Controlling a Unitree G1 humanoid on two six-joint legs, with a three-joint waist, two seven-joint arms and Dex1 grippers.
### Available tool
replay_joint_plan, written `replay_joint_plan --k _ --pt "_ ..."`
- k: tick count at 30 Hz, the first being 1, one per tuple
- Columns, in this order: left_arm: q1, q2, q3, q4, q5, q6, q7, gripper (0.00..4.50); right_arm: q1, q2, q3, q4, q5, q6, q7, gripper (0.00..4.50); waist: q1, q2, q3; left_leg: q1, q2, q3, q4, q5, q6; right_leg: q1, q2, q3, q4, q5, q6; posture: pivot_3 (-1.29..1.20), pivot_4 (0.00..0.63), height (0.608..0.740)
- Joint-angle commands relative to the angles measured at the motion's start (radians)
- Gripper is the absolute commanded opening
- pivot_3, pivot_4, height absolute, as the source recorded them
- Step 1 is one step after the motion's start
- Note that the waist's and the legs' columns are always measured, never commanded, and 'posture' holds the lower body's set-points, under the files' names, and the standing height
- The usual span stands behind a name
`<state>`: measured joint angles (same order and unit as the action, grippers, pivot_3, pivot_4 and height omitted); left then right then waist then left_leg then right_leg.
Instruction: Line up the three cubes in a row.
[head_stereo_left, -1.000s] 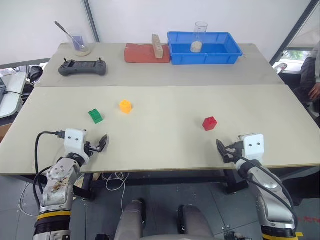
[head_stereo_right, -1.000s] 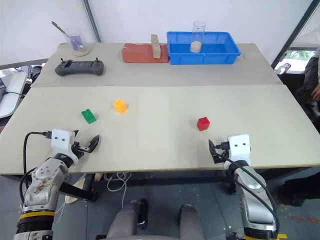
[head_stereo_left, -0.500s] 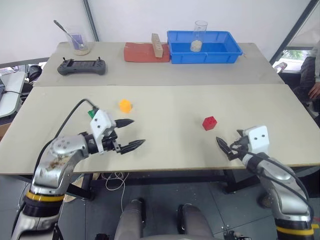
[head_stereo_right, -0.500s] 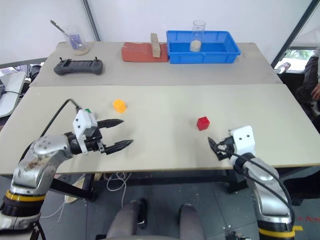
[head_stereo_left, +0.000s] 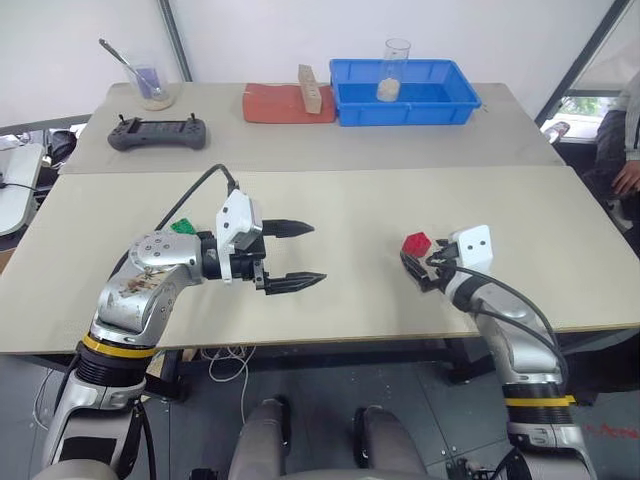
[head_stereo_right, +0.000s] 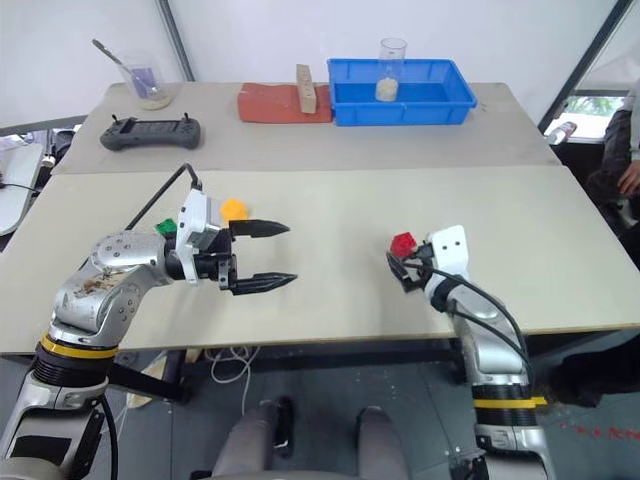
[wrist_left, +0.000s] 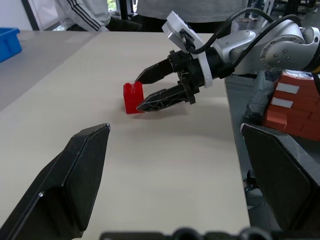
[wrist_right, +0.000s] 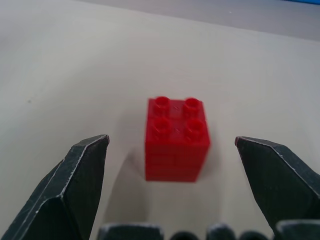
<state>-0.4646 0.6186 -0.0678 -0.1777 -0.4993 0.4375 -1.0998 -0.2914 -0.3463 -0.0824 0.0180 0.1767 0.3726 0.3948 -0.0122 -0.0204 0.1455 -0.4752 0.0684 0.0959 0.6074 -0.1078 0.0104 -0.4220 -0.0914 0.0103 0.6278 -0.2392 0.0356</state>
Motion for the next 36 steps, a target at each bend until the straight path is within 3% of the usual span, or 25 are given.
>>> replay_joint_plan --k 1,3,11,12,17,21,28,36 --pt "0.007 -0.002 0.029 -0.03 -0.004 -0.011 0.028 4.47 -0.034 0.014 0.002 0.029 -0.019 -0.063 -0.022 4.5 0.001 0.0 0.0 0.0 0.0 0.0 0.0 -0.001 -0.002 0.0 0.0 0.0 0.0 -0.001 -0.001 0.0 0.15 0.74" --pt "0.016 0.0 0.031 -0.036 -0.006 -0.012 0.033 4.5 -0.045 0.02 0.0 0.051 -0.022 -0.086 -0.023 4.24 0.001 0.0 0.0 0.0 0.0 0.0 0.0 -0.001 -0.002 0.0 0.0 0.0 0.0 0.0 -0.001 0.0 0.15 0.74" --pt "0.038 0.009 0.043 -0.043 -0.011 -0.01 0.039 4.5 -0.068 0.01 0.006 0.099 -0.025 -0.133 -0.007 1.58 -0.001 0.0 0.0 0.0 0.0 0.0 0.0 -0.001 -0.002 0.0 0.0 0.0 0.001 0.001 0.001 0.0 0.15 0.74" --pt "0.04 0.009 0.043 -0.044 -0.011 -0.011 0.04 4.5 -0.066 0.007 0.005 0.095 -0.024 -0.132 -0.004 1.44 -0.001 0.0 0.0 0.0 0.0 0.0 0.0 -0.001 -0.002 0.0 0.0 0.0 0.001 0.001 0.001 0.0 0.15 0.74" --pt "0.072 0.017 0.054 -0.045 -0.01 -0.024 0.032 4.5 -0.081 -0.054 0.042 0.01 0.024 -0.073 0.134 1.44 -0.001 0.0 0.0 0.0 0.0 0.001 0.0 -0.001 -0.002 0.0 0.0 0.0 0.002 0.001 0.001 0.0 0.15 0.74" --pt "0.151 0.027 0.085 -0.068 -0.016 -0.057 0.021 4.5 -0.194 -0.109 0.119 0.029 0.103 -0.062 0.398 1.44 -0.012 0.0 0.0 0.0 0.001 0.0 0.0 -0.001 -0.002 -0.001 0.0 0.0 0.002 0.001 0.0 0.0 0.15 0.74" --pt "0.435 -0.029 0.177 -0.206 0.013 -0.14 0.171 4.5 -0.396 -0.056 0.284 0.326 0.085 -0.269 0.801 1.44 -0.017 0.0 0.0 0.002 0.001 -0.001 0.0 -0.001 -0.001 0.0 0.001 -0.001 0.003 0.001 0.001 0.0 0.15 0.74" --pt "0.767 -0.053 0.258 -0.464 -0.024 -0.111 0.29 4.5 -0.584 0.077 0.327 0.745 0.018 -0.542 1.012 1.44 -0.007 -0.001 0.001 0.002 0.002 0.001 0.0 -0.002 -0.003 -0.002 -0.001 -0.002 0.002 0.0 -0.005 0.0 0.15 0.74"
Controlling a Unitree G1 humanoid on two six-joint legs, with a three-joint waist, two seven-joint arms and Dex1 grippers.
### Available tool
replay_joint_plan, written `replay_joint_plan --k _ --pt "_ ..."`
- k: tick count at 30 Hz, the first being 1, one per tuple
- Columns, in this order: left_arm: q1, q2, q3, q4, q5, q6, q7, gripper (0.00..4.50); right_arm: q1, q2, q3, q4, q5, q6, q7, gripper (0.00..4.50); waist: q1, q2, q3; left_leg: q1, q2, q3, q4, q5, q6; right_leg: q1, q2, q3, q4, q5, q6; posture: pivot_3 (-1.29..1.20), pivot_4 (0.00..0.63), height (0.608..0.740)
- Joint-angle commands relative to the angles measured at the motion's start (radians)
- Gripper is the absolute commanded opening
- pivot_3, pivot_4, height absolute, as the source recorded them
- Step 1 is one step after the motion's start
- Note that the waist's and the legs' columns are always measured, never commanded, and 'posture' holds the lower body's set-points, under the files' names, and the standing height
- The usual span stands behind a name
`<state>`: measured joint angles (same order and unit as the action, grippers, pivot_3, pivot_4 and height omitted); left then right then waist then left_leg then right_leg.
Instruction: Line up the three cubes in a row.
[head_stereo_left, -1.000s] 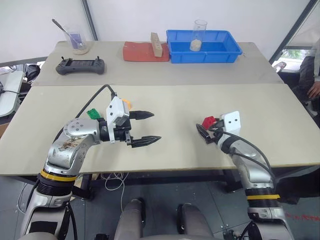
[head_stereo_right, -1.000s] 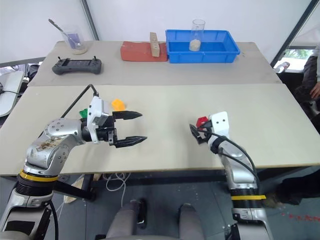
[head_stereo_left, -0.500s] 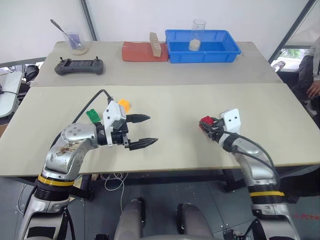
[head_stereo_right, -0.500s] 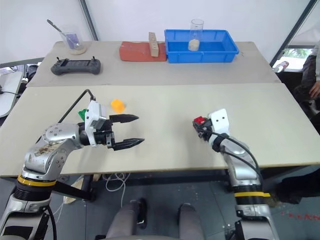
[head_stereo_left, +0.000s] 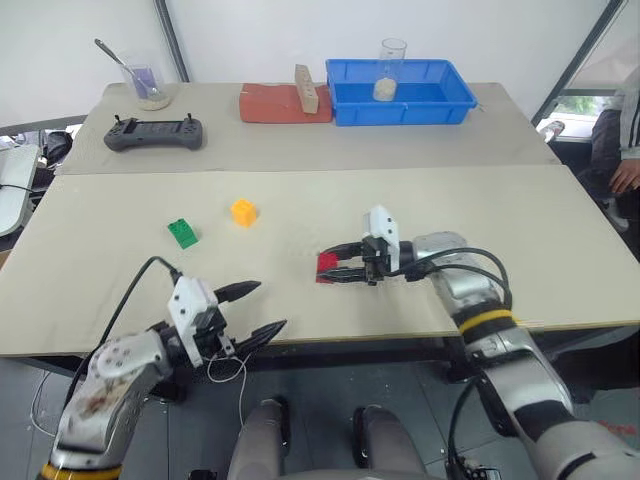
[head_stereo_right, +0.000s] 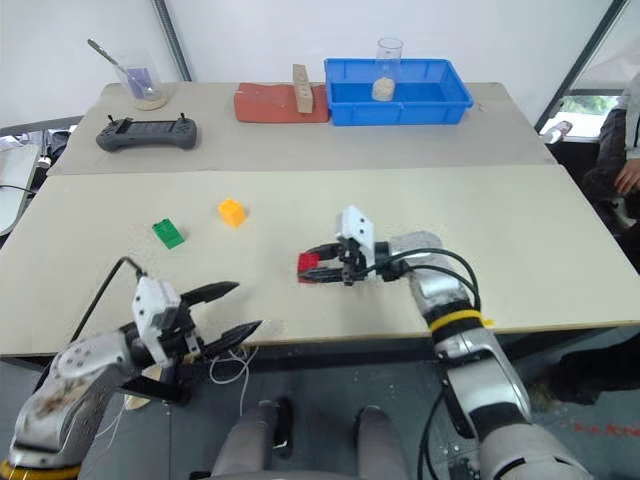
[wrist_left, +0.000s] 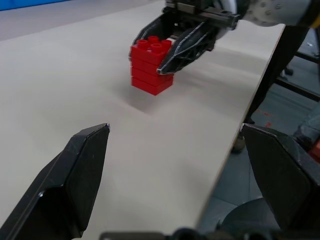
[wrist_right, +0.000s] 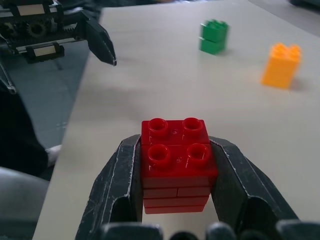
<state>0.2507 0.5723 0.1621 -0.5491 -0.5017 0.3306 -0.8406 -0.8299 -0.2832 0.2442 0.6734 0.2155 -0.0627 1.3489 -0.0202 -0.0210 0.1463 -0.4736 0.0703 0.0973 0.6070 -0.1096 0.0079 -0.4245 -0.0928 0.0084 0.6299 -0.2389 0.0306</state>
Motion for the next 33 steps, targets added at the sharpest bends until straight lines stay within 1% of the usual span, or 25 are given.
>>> replay_joint_plan --k 1,5,10,16,22,23,27,33 --pt "0.077 -0.008 0.03 -0.112 -0.022 -0.005 0.04 4.5 -0.06 0.021 0.001 0.131 -0.032 -0.139 0.074 1.44 0.005 0.0 0.0 0.0 0.0 0.0 0.0 0.0 0.0 -0.001 0.0 0.0 0.0 0.0 0.0 0.0 0.15 0.74" --pt "0.123 -0.012 0.039 -0.138 -0.017 -0.012 0.072 4.5 -0.102 0.013 -0.007 0.236 -0.055 -0.176 0.136 1.44 0.009 0.0 0.0 0.0 -0.001 0.001 -0.002 0.0 -0.001 -0.002 -0.004 -0.002 -0.001 0.0 -0.001 0.0 0.15 0.74" --pt "0.126 -0.008 0.035 -0.117 -0.012 -0.033 0.074 4.5 -0.095 -0.023 -0.028 0.284 -0.069 -0.201 0.161 1.44 0.005 0.0 0.0 0.0 0.0 0.003 -0.003 0.0 -0.001 -0.004 -0.003 -0.001 -0.001 0.0 -0.001 0.0 0.15 0.74" --pt "0.078 -0.007 0.006 -0.058 0.006 -0.058 0.062 4.5 -0.056 -0.079 -0.073 0.269 -0.067 -0.195 0.141 1.44 0.003 0.0 0.0 0.0 0.0 0.004 -0.003 0.0 -0.001 -0.003 -0.002 0.0 0.0 0.0 -0.001 0.0 0.15 0.74" --pt "-0.015 -0.008 -0.038 -0.023 0.009 -0.044 0.062 4.5 0.008 -0.17 -0.11 0.196 -0.06 -0.153 0.141 1.44 0.008 0.0 0.0 0.0 -0.001 0.004 -0.002 0.0 -0.001 -0.004 -0.004 0.0 -0.001 0.0 -0.001 0.0 0.15 0.74" --pt "-0.021 -0.005 -0.044 -0.023 0.008 -0.041 0.059 4.5 0.015 -0.176 -0.112 0.191 -0.061 -0.15 0.138 1.44 0.008 0.0 0.0 0.0 -0.001 0.005 -0.002 0.0 -0.001 -0.001 -0.004 0.001 0.0 0.0 -0.001 0.0 0.15 0.74" --pt "-0.028 0.003 -0.056 -0.033 0.001 -0.027 0.054 4.5 0.025 -0.175 -0.116 0.186 -0.07 -0.152 0.129 1.44 -0.001 0.0 0.0 0.001 0.0 0.005 -0.003 0.0 -0.001 -0.001 -0.001 0.002 0.0 0.0 -0.001 0.0 0.15 0.74" --pt "-0.037 0.014 -0.061 -0.062 -0.014 0.001 0.071 4.5 0.025 -0.158 -0.105 0.177 -0.073 -0.144 0.134 1.44 0.0 0.0 0.0 0.001 0.001 0.005 -0.002 0.0 -0.001 0.0 -0.001 0.002 0.0 0.0 -0.001 0.0 0.15 0.74"
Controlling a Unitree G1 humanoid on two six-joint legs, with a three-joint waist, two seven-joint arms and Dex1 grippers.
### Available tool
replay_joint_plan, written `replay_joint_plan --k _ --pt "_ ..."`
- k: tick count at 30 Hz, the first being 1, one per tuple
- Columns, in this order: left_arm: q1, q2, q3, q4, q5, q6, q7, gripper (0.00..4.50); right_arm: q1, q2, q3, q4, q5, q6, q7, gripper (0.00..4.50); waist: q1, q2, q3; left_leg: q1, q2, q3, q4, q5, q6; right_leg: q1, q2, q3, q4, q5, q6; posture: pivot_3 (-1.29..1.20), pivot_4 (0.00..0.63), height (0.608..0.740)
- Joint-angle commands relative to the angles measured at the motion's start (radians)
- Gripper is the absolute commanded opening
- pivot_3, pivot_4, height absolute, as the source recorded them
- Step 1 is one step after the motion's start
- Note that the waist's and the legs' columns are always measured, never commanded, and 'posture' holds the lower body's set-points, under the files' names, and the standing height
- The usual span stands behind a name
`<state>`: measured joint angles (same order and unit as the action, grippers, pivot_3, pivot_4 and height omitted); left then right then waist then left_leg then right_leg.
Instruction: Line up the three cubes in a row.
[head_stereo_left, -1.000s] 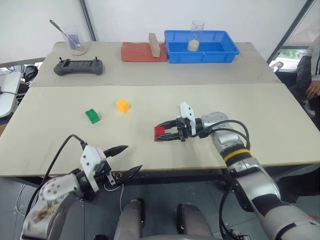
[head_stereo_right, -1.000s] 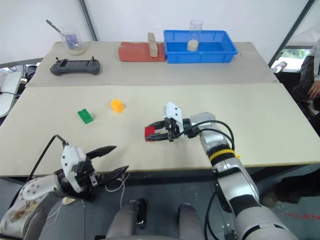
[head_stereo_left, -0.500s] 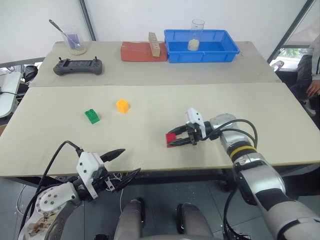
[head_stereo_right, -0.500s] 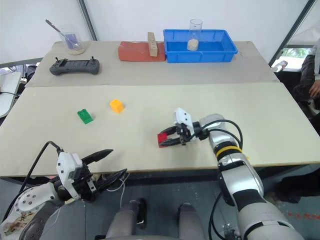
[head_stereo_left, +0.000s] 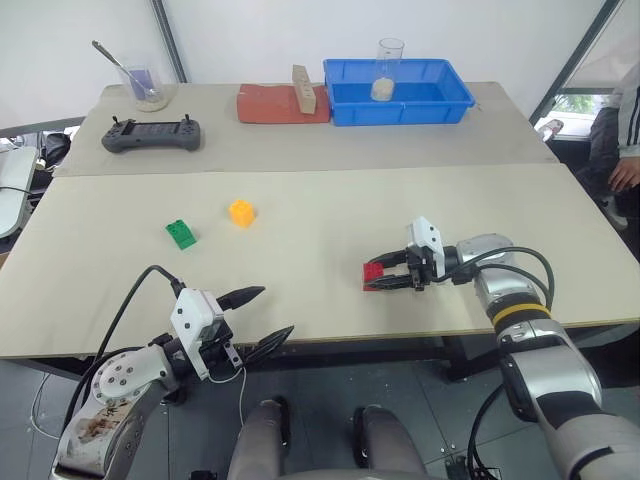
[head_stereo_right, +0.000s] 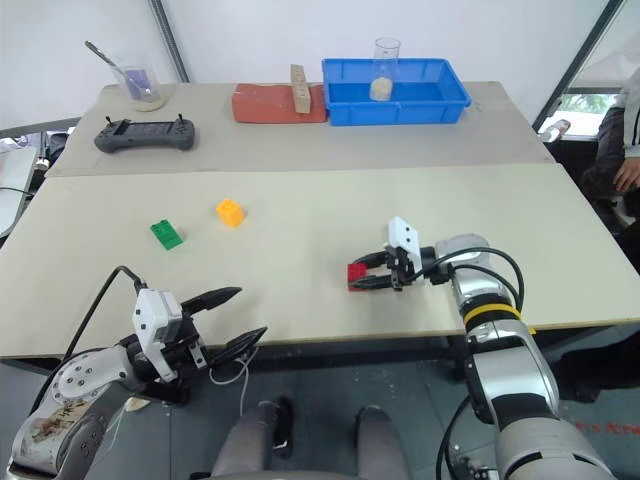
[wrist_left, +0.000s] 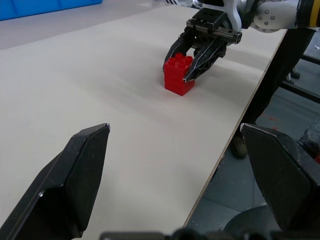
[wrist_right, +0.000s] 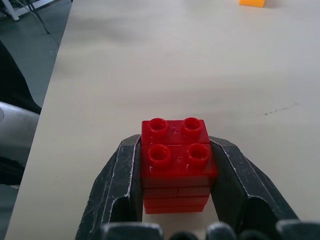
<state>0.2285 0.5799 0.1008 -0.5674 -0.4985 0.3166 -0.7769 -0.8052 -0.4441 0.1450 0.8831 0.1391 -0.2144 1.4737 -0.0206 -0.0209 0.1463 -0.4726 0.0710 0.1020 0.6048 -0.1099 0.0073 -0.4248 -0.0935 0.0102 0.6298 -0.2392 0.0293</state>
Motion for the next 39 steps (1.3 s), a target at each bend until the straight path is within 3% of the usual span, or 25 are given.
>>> replay_joint_plan --k 1,2,4,10,13,17,22,27,31,39 --pt "-0.018 0.007 -0.001 -0.047 -0.02 0.021 0.012 4.5 0.0 0.003 -0.005 -0.033 0.002 0.008 0.01 1.44 0.001 0.0 0.0 0.0 0.0 0.0 0.0 0.0 0.0 0.0 0.0 0.0 0.0 0.0 0.0 0.0 0.15 0.74" --pt "-0.019 0.006 -0.001 -0.051 -0.021 0.025 0.014 4.5 0.002 0.003 -0.005 -0.035 0.002 0.008 0.011 1.44 0.003 0.0 0.0 0.0 0.0 0.0 0.0 0.0 0.0 0.0 0.0 0.0 0.0 0.0 0.0 0.0 0.15 0.74" --pt "-0.021 0.004 -0.006 -0.06 -0.023 0.035 0.024 4.5 0.002 -0.001 -0.003 -0.036 0.0 0.01 0.018 2.51 0.005 0.0 0.0 0.0 0.0 0.0 0.001 0.0 0.0 0.0 0.0 0.0 0.0 0.0 0.0 0.0 0.15 0.74" --pt "-0.009 -0.009 -0.029 -0.08 -0.019 0.041 0.047 4.5 0.007 -0.018 -0.009 -0.058 0.004 0.026 0.027 4.47 0.006 0.0 0.0 0.0 0.0 0.0 0.001 0.0 0.0 0.0 -0.001 0.0 0.0 0.0 0.0 0.0 0.15 0.74" --pt "-0.003 -0.023 -0.039 -0.074 -0.011 0.033 0.065 4.5 0.024 -0.029 -0.018 -0.121 0.02 0.072 0.023 4.47 0.006 0.0 0.0 0.0 0.0 0.0 0.001 0.0 0.0 0.0 -0.001 0.0 0.0 0.0 0.0 0.0 0.15 0.74" --pt "0.009 -0.063 -0.018 -0.05 0.007 0.019 0.128 4.5 0.081 -0.039 -0.051 -0.378 0.086 0.235 -0.041 4.47 0.007 0.0 0.0 0.0 0.0 0.0 0.001 0.0 0.0 0.0 -0.001 0.0 0.0 0.0 0.0 0.0 0.15 0.74" --pt "-0.014 -0.18 0.058 0.02 0.077 0.018 0.344 4.5 0.19 -0.016 -0.072 -0.856 0.184 0.556 -0.265 4.47 0.008 0.0 0.0 0.0 0.0 -0.001 0.0 0.0 0.0 -0.001 -0.001 0.0 0.001 0.0 0.0 0.0 0.15 0.74" --pt "-0.09 -0.278 0.141 0.152 0.209 -0.018 0.571 4.5 0.271 0.032 -0.073 -1.195 0.265 0.822 -0.496 4.47 0.017 0.0 0.0 -0.001 0.0 -0.002 0.001 0.0 0.0 -0.001 -0.001 -0.001 0.0 0.0 0.0 0.0 0.15 0.74" --pt "-0.207 -0.322 0.177 0.282 0.266 -0.04 0.684 4.5 0.306 0.042 -0.067 -1.322 0.297 0.929 -0.604 4.47 0.032 -0.001 0.0 -0.002 -0.002 -0.002 0.001 0.0 0.0 -0.004 -0.003 -0.002 -0.001 0.0 0.001 0.0 0.15 0.74" --pt "-0.402 -0.386 0.146 0.501 0.334 -0.108 0.764 4.5 0.323 0.008 -0.076 -1.37 0.286 0.972 -0.725 4.47 0.033 -0.004 -0.002 -0.004 -0.002 -0.001 0.001 0.0 0.0 0.0 -0.003 -0.003 -0.002 0.001 0.002 0.0 0.15 0.74"
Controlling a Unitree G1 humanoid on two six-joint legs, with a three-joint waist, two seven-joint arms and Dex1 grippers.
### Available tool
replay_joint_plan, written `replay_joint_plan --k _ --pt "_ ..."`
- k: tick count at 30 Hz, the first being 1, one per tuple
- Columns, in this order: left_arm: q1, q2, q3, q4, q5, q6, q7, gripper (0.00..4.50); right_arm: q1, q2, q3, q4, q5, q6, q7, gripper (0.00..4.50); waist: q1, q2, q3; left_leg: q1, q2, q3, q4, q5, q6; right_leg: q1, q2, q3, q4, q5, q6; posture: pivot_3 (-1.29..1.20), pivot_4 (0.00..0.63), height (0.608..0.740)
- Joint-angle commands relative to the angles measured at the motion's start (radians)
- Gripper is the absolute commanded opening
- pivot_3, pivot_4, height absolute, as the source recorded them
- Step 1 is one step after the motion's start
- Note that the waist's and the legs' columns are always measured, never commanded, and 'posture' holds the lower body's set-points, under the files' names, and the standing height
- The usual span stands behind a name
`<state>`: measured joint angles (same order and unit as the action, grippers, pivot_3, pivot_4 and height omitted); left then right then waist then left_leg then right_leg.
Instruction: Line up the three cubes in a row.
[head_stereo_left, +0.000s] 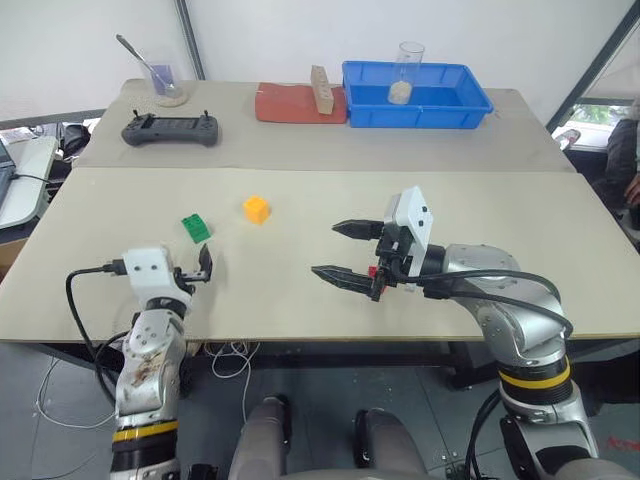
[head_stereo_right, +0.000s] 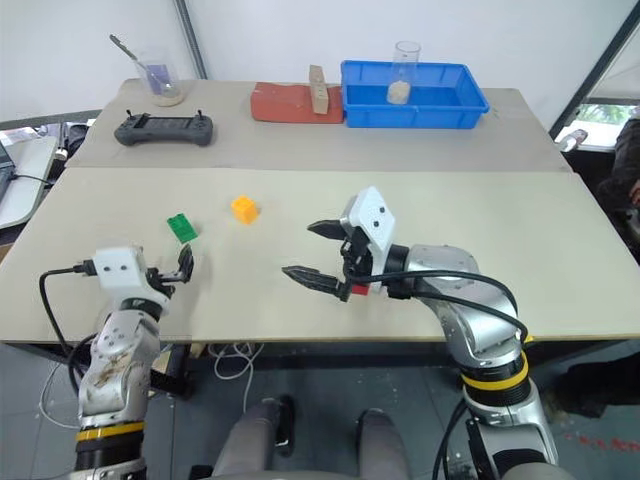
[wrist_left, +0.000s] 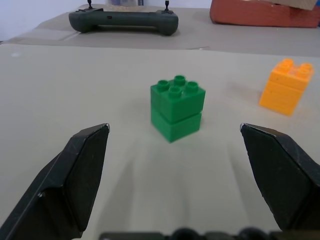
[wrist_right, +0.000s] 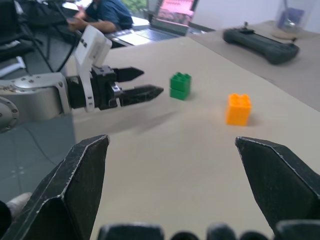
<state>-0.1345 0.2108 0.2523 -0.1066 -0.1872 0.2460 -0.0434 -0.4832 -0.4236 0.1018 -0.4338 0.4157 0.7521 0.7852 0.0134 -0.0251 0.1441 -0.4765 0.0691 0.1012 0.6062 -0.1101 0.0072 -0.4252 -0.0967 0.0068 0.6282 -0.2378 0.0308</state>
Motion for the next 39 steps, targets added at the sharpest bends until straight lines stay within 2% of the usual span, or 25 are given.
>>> replay_joint_plan --k 1,13,20,21,23,27,34,36,39 --pt "-0.057 -0.026 0.0 0.061 0.023 -0.041 0.045 4.5 0.002 -0.015 -0.034 -0.058 0.014 0.01 -0.047 4.47 -0.001 0.0 0.0 0.0 0.0 0.0 0.0 0.0 0.0 0.0 0.0 0.0 0.0 0.0 0.0 0.0 0.15 0.74" --pt "-0.273 -0.121 0.006 0.319 0.088 -0.078 0.254 4.5 -0.003 -0.046 -0.045 -0.097 0.044 0.048 -0.121 4.47 0.001 -0.004 0.001 0.0 0.0 -0.002 0.003 0.0 0.001 0.002 0.003 0.0 0.0 0.003 0.005 0.0 0.15 0.74" --pt "-0.338 -0.115 0.012 0.411 0.08 -0.109 0.264 4.5 0.0 -0.056 -0.055 -0.093 0.057 0.045 -0.14 4.47 -0.001 -0.004 0.0 0.0 0.0 -0.003 0.002 0.0 0.001 0.002 0.003 0.0 0.0 0.003 0.007 0.0 0.15 0.74" --pt "-0.343 -0.113 0.013 0.418 0.081 -0.112 0.264 3.97 0.001 -0.058 -0.054 -0.093 0.058 0.044 -0.141 4.5 -0.001 -0.004 0.001 0.0 0.0 -0.003 0.002 0.0 0.001 0.002 0.003 0.0 0.0 0.004 0.007 0.0 0.15 0.74" --pt "-0.347 -0.112 0.015 0.423 0.08 -0.111 0.269 3.31 0.008 -0.064 -0.058 -0.087 0.055 0.034 -0.141 4.5 -0.001 -0.004 0.001 0.0 0.0 -0.003 0.002 0.0 0.001 0.002 0.003 0.0 0.0 0.004 0.007 0.0 0.15 0.74" --pt "-0.351 -0.107 0.019 0.427 0.079 -0.113 0.279 1.32 0.015 -0.069 -0.062 -0.081 0.053 0.024 -0.141 4.5 -0.001 -0.004 0.0 0.0 0.0 -0.003 0.002 0.0 0.001 0.002 0.003 0.0 0.0 0.004 0.007 0.0 0.15 0.74" --pt "-0.344 -0.079 0.02 0.408 0.075 -0.108 0.253 1.25 0.036 -0.07 -0.064 -0.084 0.051 0.015 -0.142 4.5 -0.002 -0.004 0.001 0.0 0.0 -0.003 0.002 0.0 0.001 0.002 0.003 0.0 0.0 0.004 0.007 0.0 0.15 0.74" --pt "-0.335 -0.059 -0.002 0.371 0.062 -0.103 0.186 1.25 0.045 -0.078 -0.072 -0.085 0.047 0.01 -0.141 4.5 -0.001 -0.005 0.001 0.0 0.0 -0.003 0.002 0.0 0.001 0.002 0.003 0.0 0.0 0.004 0.007 0.0 0.15 0.74" --pt "-0.3 0.028 -0.087 0.262 0.022 -0.1 -0.065 1.25 0.061 -0.115 -0.114 -0.098 0.065 0.01 -0.12 4.5 0.0 -0.006 0.001 0.0 0.0 -0.003 0.002 0.0 0.0 0.002 0.003 0.0 0.0 0.003 0.005 0.0 0.15 0.74"
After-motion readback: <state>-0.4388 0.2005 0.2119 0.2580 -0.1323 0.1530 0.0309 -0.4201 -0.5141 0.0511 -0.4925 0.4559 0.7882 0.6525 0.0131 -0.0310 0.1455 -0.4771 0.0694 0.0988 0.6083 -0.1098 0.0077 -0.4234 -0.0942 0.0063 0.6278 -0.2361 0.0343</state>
